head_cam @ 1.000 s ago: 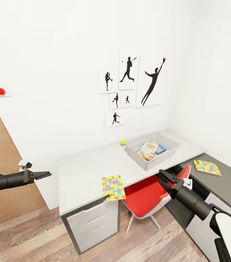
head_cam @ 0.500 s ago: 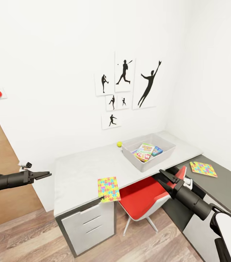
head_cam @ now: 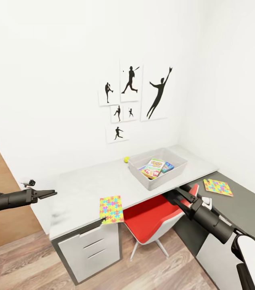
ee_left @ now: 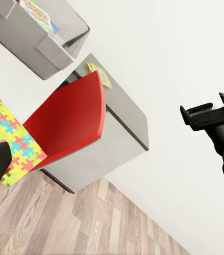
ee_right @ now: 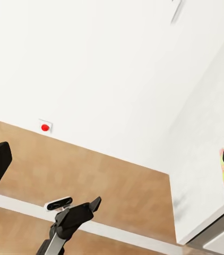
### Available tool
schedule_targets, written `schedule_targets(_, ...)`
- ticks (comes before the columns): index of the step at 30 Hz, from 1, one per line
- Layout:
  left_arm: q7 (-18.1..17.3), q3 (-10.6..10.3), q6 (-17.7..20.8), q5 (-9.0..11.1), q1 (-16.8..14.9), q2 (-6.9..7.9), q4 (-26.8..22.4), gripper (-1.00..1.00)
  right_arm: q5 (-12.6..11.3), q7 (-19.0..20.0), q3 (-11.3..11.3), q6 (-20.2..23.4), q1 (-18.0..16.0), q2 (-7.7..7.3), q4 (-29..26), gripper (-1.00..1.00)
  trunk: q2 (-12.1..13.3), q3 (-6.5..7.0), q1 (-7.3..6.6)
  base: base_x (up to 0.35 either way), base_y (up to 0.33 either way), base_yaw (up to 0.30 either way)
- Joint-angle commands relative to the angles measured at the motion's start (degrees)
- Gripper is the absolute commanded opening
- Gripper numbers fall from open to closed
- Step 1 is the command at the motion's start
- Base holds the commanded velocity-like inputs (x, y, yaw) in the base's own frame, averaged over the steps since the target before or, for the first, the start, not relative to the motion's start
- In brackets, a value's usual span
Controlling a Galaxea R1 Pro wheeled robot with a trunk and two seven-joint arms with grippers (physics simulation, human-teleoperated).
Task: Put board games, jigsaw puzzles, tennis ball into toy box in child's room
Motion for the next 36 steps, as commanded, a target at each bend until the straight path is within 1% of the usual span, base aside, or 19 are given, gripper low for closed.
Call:
schedule_targets(1, -0.2, -0.4, 0.6, 0.3, -0.1, 0.06, 0.0, 1.00, 0.4, 0.5, -0.1, 0.2, -0.1, 0.00, 0.0, 1.00, -0.1, -0.13, 0.04, 0.000, -0.283, 0.000)
schedule_targets(6, -0.2, -0.4, 0.6, 0.3, -0.1, 0.01, 0.0, 1.00, 0.4, 0.5, 0.0, 0.2, -0.1, 0.01, 0.0, 1.00, -0.1, -0.01, 0.04, 0.000, -0.294, 0.101)
schedule_targets(15, -0.2, -0.5, 0.6, 0.3, -0.1, -0.32, 0.0, 1.00, 0.4, 0.5, 0.0, 0.2, -0.1, 0.01, 0.0, 1.00, -0.1, 0.45, 0.04, 0.000, -0.294, 0.220)
schedule_targets(27, -0.2, -0.6, 0.7, 0.2, -0.1, -0.44, 0.0, 1.00, 0.4, 0.5, 0.1, 0.2, -0.1, 0.02, 0.0, 1.00, -0.1, 1.07, 0.04, 0.000, -0.204, 0.230)
schedule_targets(36, -0.2, -0.7, 0.7, 0.1, -0.1, -0.51, 0.0, 1.00, 0.4, 0.5, 0.2, 0.2, -0.1, 0.04, 0.0, 1.00, -0.1, 1.14, 0.04, 0.000, -0.183, 0.044)
